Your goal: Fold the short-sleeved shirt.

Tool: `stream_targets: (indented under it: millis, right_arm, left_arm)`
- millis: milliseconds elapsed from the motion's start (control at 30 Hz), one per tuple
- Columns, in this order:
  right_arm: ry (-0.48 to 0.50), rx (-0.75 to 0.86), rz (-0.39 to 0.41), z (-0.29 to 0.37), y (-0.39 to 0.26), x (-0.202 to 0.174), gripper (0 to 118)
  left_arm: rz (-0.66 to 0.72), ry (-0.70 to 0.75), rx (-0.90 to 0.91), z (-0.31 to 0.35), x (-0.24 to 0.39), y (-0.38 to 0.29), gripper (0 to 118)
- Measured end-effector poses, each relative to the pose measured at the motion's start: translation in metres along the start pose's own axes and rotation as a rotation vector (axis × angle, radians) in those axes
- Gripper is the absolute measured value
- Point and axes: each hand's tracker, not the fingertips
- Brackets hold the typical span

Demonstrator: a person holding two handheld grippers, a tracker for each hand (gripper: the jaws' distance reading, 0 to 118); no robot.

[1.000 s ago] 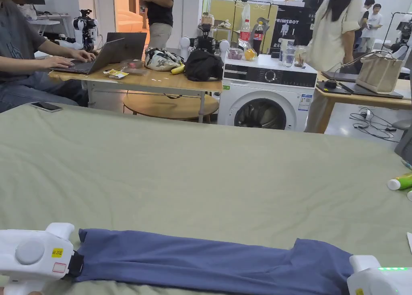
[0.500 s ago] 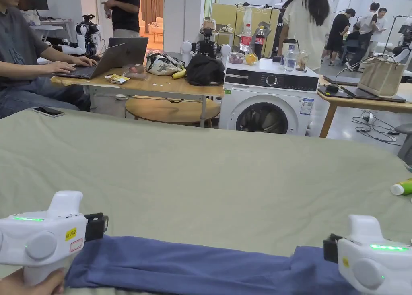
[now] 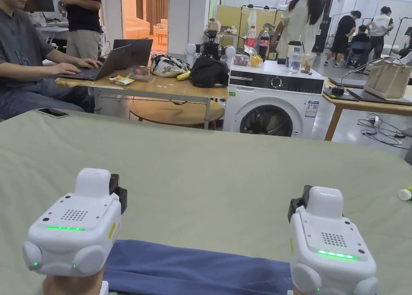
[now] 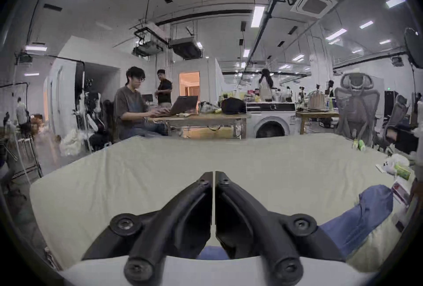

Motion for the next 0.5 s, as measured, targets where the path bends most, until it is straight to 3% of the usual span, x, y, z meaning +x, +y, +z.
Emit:
stream_targets:
  millis: [133,400,467,500]
  right_arm:
    - [0.011,-0.033,-0.005,-0.006,-0.001,-0.011,0]
    - [0.070,-0.086,0.025,-0.021,-0.009,-0.041,0]
    - [0.090,-0.095,0.035,-0.023,-0.011,-0.050,0]
    - [0.100,-0.101,0.042,-0.024,-0.013,-0.056,0]
  left_arm:
    - [0.017,-0.017,-0.085,-0.005,-0.021,0.001,0]
    - [0.228,-0.165,-0.411,-0.018,-0.121,-0.020,2]
    - [0.266,-0.215,-0.532,-0.024,-0.143,-0.030,18]
    - [0.293,-0.234,-0.572,-0.027,-0.153,-0.036,46]
